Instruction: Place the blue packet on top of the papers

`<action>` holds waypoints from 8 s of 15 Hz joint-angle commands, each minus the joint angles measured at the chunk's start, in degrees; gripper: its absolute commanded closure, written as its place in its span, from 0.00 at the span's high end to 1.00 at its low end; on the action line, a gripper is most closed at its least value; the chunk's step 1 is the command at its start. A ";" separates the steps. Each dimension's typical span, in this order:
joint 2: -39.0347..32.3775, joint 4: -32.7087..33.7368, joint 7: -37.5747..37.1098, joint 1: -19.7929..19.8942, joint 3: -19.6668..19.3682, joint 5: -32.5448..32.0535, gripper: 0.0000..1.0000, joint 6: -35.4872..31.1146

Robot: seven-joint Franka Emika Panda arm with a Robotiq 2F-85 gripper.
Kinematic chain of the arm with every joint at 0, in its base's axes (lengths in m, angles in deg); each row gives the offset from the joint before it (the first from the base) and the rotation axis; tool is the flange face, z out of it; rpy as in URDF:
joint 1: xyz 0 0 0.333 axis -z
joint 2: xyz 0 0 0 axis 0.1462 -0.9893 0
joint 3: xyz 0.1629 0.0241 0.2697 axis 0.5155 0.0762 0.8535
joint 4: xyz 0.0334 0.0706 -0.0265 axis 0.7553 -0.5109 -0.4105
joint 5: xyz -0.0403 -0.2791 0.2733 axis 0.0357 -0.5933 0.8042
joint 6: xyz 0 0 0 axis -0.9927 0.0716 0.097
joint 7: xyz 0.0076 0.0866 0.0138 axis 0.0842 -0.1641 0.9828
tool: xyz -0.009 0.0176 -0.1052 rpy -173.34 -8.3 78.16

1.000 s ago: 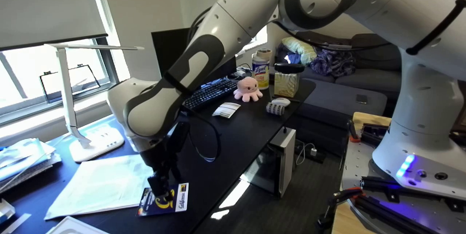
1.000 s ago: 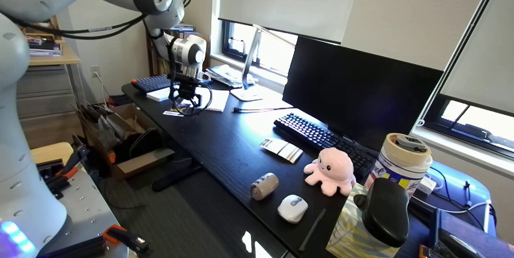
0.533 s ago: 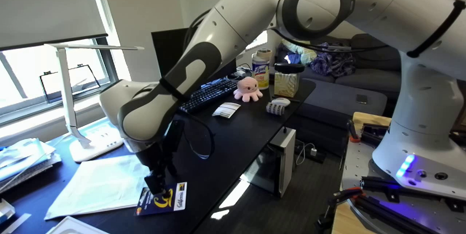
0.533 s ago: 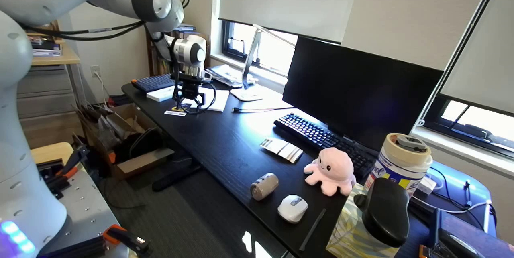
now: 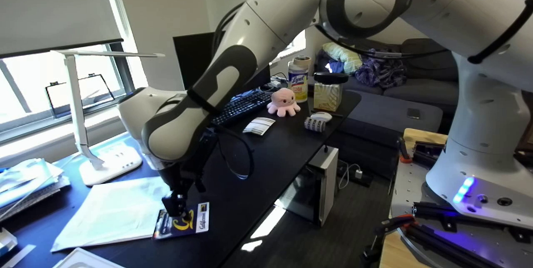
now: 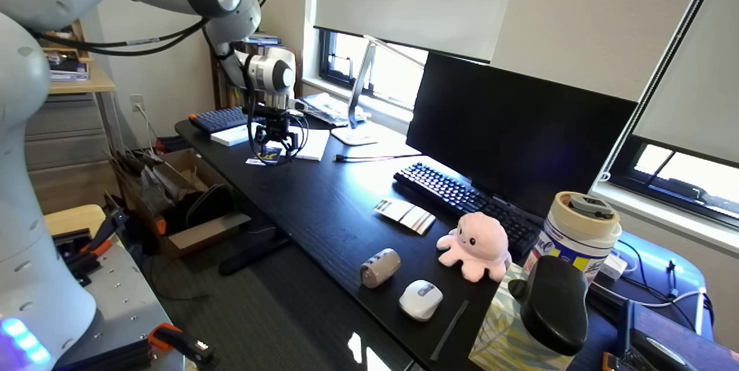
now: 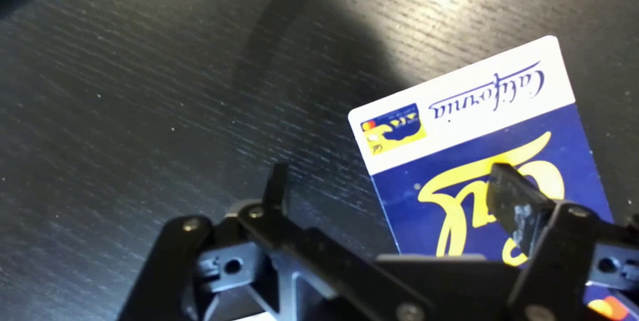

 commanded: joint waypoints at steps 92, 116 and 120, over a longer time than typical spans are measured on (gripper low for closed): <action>6.91 -10.92 -11.51 -1.77 -5.55 -2.11 1.00 -8.10; 6.40 -12.69 -5.58 0.71 -3.10 -2.69 1.00 -12.01; 6.08 -12.52 -4.93 1.47 -2.71 -2.48 1.00 -11.92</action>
